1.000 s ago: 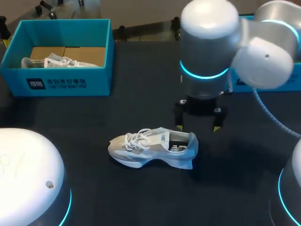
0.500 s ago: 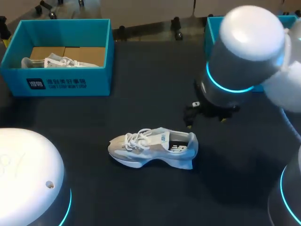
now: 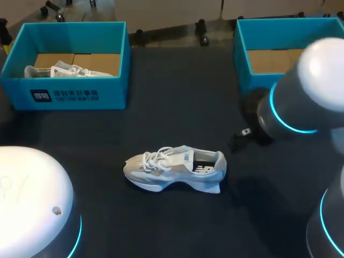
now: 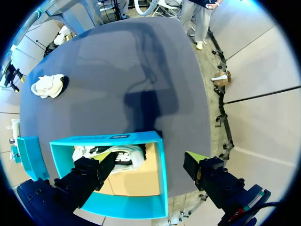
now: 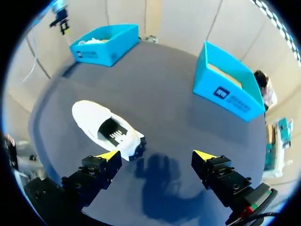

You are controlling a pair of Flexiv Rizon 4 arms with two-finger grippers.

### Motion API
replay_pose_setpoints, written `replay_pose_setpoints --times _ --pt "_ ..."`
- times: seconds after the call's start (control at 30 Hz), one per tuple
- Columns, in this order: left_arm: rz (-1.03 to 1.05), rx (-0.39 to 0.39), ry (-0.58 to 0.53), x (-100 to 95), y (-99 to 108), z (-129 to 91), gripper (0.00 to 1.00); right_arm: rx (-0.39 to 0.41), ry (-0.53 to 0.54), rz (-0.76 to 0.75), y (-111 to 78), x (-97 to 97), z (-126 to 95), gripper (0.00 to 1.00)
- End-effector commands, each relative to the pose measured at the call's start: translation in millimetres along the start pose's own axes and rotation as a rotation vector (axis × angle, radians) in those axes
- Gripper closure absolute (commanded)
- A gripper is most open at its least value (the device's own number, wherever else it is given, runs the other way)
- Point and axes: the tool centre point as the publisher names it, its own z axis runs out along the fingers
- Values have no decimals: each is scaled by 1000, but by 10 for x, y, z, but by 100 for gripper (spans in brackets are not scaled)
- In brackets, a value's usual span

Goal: Take the shoe out of the shoebox, open the shoe tongue, remove and reinsert the insole, then place the shoe into the shoebox

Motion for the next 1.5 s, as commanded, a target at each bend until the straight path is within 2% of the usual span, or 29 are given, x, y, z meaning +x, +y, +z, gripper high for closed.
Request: replay_pose_setpoints --times 0.03,0.4,0.47,0.5,0.57,0.6,0.63,0.67,0.7,0.83,0.97,1.03,1.1,1.2,1.4,1.5 --pt "1 -4 2 -1 -16 0 0 -476 694 -319 -205 -121 50 0" --pt "1 -4 2 -1 -16 0 0 -476 694 -319 -205 -121 50 0" --pt "1 -4 2 -1 -16 0 0 -462 736 -382 -174 -150 93 0" --pt "1 -4 2 -1 -16 0 0 -521 799 -455 -147 -174 120 0" --pt "1 -4 2 -1 -16 0 0 -543 843 -500 -146 -208 153 0" --pt "1 -4 2 -1 -16 0 0 -593 898 -536 -146 -230 182 0" --pt "1 -4 2 -1 -16 0 0 -610 923 -544 -146 -239 196 0" --pt "1 -4 2 -1 -16 0 0 -551 922 -550 -159 -266 240 0" --pt "1 -4 2 -1 -16 0 0 -539 947 -560 -159 -273 270 0" --pt "1 -4 2 -1 -16 0 0 -604 1044 -667 -133 -268 334 0" --pt "1 -4 2 -1 -16 0 0 -638 1084 -749 -141 -257 374 0" --pt "1 -4 2 -1 -16 0 0 -635 1083 -795 -146 -226 396 0" --pt "1 -4 2 -1 -16 0 0 -675 1074 -829 -148 -182 404 0" --pt "1 -4 2 -1 -16 0 0 -690 1028 -868 -158 -117 431 0" --pt "1 -4 2 -1 -16 0 0 -704 904 -878 -159 -8 531 0" --pt "1 -4 2 -1 -16 0 0 -749 834 -870 -187 0 595 0"
